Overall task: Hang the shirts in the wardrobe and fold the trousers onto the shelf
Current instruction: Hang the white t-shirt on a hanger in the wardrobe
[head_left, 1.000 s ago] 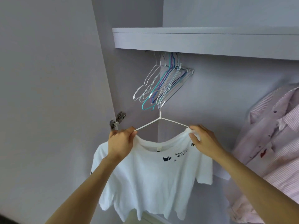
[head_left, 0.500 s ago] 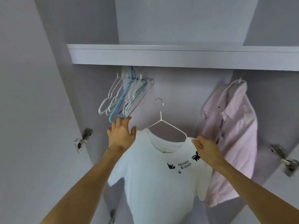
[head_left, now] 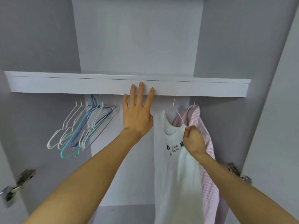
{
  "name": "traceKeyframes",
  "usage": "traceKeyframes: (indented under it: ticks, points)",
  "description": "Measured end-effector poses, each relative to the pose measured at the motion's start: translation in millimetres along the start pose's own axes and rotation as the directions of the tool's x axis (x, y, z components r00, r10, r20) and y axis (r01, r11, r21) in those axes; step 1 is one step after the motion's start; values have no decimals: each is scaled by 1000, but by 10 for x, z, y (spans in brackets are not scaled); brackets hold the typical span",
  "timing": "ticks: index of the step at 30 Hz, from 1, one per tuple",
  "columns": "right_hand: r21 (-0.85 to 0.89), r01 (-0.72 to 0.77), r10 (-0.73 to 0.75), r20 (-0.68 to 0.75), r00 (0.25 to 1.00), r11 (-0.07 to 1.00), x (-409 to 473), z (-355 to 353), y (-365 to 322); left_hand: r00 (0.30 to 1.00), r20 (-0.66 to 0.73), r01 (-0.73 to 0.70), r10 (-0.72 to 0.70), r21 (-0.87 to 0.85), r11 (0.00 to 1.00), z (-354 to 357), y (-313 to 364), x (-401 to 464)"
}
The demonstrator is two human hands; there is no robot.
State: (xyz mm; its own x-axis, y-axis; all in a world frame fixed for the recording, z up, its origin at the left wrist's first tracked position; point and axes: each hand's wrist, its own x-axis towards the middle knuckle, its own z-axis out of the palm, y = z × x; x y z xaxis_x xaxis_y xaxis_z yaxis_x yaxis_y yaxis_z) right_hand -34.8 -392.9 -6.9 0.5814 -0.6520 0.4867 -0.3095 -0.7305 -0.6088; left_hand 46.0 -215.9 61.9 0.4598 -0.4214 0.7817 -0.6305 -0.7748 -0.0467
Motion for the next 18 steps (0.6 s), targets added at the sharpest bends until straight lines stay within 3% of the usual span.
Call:
traceKeyframes:
  ticks: [5, 11, 18]
  points:
    - [-11, -69, 67, -118, 991, 998, 374, 106, 205, 999, 39, 29, -32, 76, 997, 266, 102, 102]
    - [-115, -69, 72, 21, 997, 991, 574, 325, 388, 998, -13, 55, -54, 157, 986, 355, 69, 80]
    - [-9, -149, 149, 116, 982, 989, 492, 414, 417, 996, 36, 70, -77, 174, 982, 296, 119, 73]
